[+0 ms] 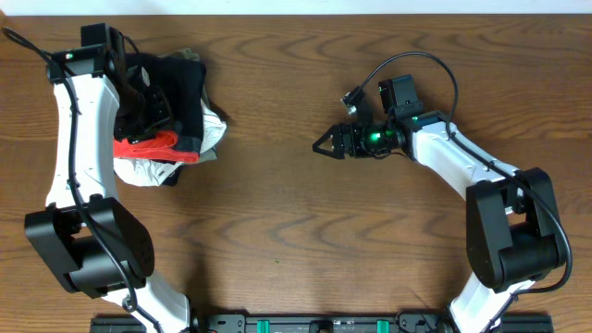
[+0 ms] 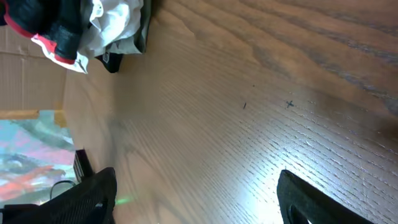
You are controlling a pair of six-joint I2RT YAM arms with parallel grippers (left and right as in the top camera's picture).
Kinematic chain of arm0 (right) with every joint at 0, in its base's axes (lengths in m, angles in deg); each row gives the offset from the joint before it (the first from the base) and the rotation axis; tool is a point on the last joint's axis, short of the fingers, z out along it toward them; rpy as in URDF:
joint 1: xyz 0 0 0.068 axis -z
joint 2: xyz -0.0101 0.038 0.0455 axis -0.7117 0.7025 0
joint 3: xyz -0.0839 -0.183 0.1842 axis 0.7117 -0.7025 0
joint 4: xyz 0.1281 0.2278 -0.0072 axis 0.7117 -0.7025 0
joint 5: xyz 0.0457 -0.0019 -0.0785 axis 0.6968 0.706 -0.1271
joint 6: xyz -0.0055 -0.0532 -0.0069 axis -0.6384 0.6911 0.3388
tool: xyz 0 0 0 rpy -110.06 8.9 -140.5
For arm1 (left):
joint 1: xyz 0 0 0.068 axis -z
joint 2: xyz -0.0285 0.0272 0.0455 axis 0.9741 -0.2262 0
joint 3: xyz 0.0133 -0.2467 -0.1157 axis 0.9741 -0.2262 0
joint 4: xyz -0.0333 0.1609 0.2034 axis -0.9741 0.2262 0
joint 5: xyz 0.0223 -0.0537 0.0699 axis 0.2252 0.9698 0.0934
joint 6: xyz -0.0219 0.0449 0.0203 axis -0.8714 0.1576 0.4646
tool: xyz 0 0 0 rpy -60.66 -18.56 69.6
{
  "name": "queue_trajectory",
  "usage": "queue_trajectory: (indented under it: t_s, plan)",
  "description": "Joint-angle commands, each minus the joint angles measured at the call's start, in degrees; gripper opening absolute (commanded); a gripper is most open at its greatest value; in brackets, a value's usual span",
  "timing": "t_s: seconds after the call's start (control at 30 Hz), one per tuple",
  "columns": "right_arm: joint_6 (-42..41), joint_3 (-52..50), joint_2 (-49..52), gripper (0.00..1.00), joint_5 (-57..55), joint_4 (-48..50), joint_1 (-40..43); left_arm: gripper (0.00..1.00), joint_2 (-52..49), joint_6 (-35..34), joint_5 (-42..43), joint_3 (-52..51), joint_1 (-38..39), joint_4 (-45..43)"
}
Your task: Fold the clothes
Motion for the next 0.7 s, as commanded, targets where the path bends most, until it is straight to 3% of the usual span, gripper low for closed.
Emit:
queue_trajectory:
  t_s: [0.0, 0.23, 0.37, 0.67]
  plan:
    - [1.92, 0.44, -0.26, 0.79, -0.24, -0.33, 0.33, 0.40, -0.26, -1.25, -1.33, -2.10, 0.44, -0.83]
    - [1.88, 0.44, -0.26, 0.72, -3.96, -1.84, 0.35, 0.40, -0.24, -3.39, 2.84, -8.87, 1.51, -7.34]
    - [1.88, 0.44, -0.28, 0.59, -7.19, -3.13, 0.35, 0.39, 0.00, -3.39, 5.42, -9.49, 3.61, -9.75]
    - [1.90, 0.44, -0.28, 0.51, -10.10, -3.80, 0.35, 0.38, 2.03, -5.18, 5.29, -9.49, 9.27, -11.58]
